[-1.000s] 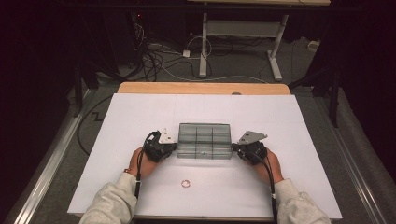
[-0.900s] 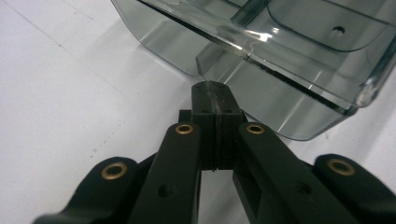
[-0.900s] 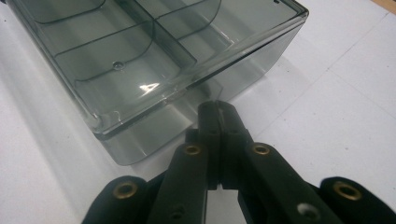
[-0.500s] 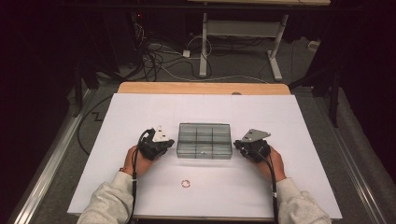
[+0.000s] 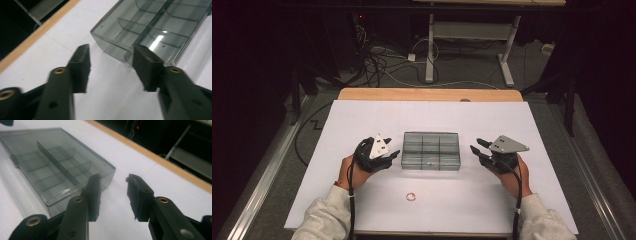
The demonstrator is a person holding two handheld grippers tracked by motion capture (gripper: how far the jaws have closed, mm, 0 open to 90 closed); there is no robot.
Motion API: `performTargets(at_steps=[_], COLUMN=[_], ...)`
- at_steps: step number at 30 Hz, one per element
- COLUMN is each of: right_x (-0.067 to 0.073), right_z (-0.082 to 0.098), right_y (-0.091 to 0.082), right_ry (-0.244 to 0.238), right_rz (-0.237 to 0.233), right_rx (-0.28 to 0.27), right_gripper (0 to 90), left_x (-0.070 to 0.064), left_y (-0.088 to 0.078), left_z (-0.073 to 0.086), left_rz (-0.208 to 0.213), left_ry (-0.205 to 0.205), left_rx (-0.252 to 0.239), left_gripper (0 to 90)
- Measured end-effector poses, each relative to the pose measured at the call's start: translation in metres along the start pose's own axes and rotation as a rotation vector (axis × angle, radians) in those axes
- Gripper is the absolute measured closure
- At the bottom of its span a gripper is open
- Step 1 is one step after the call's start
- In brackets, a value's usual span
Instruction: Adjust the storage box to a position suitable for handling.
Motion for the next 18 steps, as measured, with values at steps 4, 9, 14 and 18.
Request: performTargets(at_steps=[4,9,14,18], right_x=[0.003,0.005,0.003,0.002], right_z=[-0.004,-0.004,-0.001,0.006], right_y=[-0.015,-0.031,-0.046,-0.057], right_ry=[-0.028,-0.037,-0.025,-0.009], right_rz=[-0.003,0.011,0.043,0.073], right_rx=[-0.060,-0.097,-0.137,-0.151], right_gripper=[54.4,46.7,39.3,32.0], left_x=[0.000,-0.001,-0.004,-0.009], left_y=[-0.010,-0.023,-0.033,-0.040], left_z=[-0.004,-0.004,0.003,0.010], left_rz=[-0.030,-0.078,-0.093,-0.111], left_ry=[-0.006,-0.004,-0.004,-0.006], left_rx=[-0.050,-0.080,-0.106,-0.128], left_gripper=[31.7,27.3,26.8,24.0])
Point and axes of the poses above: each handheld gripper's, and its own axes: y roughly forward along the jaws, z roughly out of its underside, x roughly to its left, the point moved 6 cm from there along y, roughly forward along the jaws, and after that the axes turned 10 degrees about y, right-handed, at the moved point
